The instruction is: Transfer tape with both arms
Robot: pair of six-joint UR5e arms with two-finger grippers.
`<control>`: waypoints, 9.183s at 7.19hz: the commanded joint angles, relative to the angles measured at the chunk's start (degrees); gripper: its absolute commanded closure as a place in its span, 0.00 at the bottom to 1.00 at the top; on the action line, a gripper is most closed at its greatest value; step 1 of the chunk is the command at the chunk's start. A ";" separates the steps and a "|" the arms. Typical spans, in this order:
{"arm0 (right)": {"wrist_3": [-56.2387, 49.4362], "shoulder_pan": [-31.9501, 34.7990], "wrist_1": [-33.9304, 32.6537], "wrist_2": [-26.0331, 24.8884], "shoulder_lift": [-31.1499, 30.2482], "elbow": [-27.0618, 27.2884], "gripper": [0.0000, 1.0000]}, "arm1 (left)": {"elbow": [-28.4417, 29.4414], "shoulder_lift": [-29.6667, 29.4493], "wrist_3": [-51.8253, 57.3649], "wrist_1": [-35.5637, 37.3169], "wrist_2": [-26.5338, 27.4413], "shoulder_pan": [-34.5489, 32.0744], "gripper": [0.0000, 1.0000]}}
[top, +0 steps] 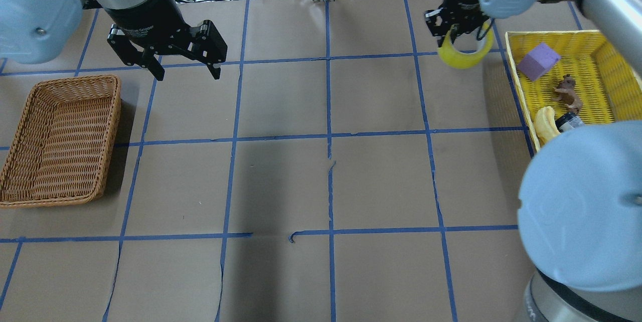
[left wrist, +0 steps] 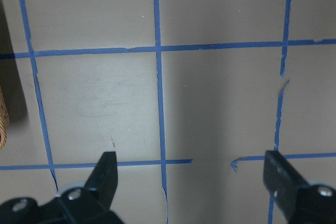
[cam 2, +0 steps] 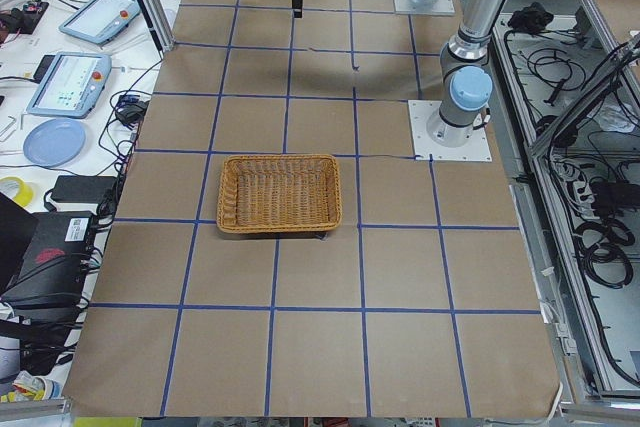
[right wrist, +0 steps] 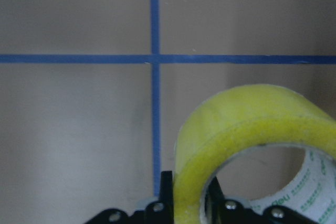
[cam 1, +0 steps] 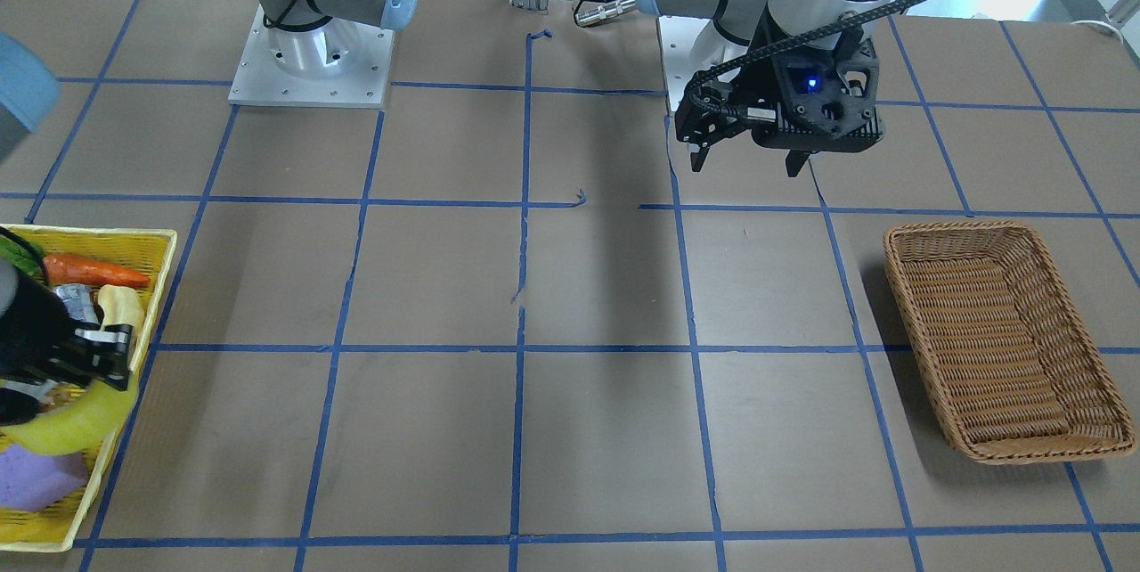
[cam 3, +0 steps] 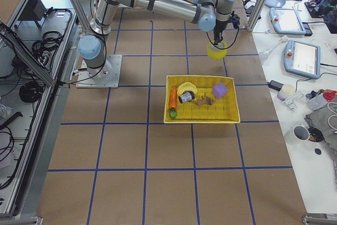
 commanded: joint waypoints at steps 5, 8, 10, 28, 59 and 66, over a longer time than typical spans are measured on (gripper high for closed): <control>22.13 16.88 -6.26 4.85 11.92 -8.83 1.00 | -0.02 0.00 0.05 0.02 -0.01 0.09 0.00; 20.37 16.80 -6.26 10.57 13.16 -8.92 0.30 | -0.02 0.00 -0.04 0.02 -0.01 0.09 0.00; 19.31 14.53 -2.77 7.69 5.98 -7.08 0.00 | -0.02 0.00 -0.04 0.55 -0.01 0.09 0.00; 3.13 -0.52 22.48 0.20 -29.38 10.59 0.00 | 4.73 -39.73 -23.33 45.63 -8.53 -9.58 0.59; 3.31 -0.52 22.31 0.20 -29.30 10.68 0.00 | 11.06 -7.30 5.19 -3.15 -0.54 7.35 0.04; 3.22 -0.52 22.31 0.11 -29.39 10.68 0.00 | -0.46 -1.49 1.81 -0.95 -1.59 4.92 0.00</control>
